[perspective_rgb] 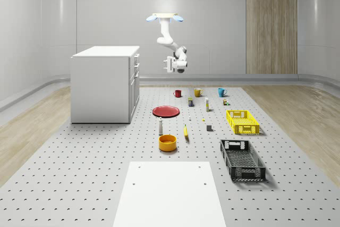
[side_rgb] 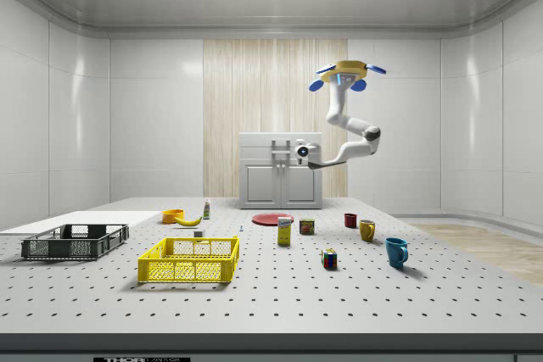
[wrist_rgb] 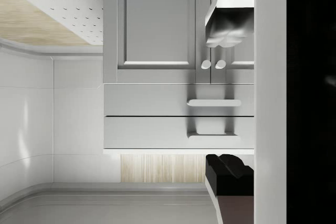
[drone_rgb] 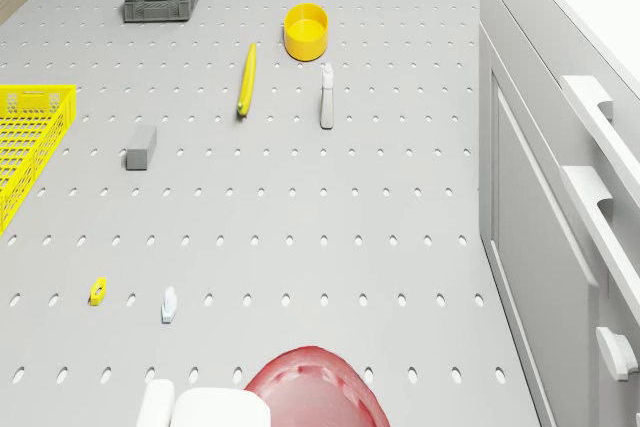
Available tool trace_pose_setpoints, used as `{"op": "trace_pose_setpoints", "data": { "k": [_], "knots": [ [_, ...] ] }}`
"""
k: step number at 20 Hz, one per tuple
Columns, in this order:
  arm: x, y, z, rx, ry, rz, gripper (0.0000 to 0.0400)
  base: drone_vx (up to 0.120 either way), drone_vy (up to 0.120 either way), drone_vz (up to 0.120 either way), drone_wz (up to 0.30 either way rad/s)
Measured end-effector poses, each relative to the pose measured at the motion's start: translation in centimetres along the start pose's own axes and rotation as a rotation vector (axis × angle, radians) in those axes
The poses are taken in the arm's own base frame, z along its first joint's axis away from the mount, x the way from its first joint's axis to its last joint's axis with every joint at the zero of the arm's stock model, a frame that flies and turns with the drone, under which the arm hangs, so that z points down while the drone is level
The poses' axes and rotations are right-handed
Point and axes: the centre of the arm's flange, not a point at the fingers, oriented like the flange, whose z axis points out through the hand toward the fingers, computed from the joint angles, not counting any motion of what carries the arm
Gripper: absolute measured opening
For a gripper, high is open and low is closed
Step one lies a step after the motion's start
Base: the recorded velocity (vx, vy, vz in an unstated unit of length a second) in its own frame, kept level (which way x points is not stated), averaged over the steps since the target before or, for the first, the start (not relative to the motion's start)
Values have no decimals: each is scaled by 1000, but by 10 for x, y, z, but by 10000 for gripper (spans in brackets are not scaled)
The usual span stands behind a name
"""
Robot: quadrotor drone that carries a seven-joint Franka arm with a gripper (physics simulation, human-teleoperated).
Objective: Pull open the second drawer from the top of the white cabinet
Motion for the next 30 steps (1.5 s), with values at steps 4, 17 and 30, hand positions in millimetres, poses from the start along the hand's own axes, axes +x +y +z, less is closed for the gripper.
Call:
{"op": "trace_pose_setpoints", "data": {
  "k": [4, 17, 30],
  "knots": [
    [0, 0, 0, 0, 0, 0, 300, 120, 0, 0, 0],
    [0, 0, 5, 0, 0, 0, 300, 92, 0, 0, 0],
    [0, 0, 64, 0, 0, 0, 300, 0, 0, 0, 0]
  ]
}}
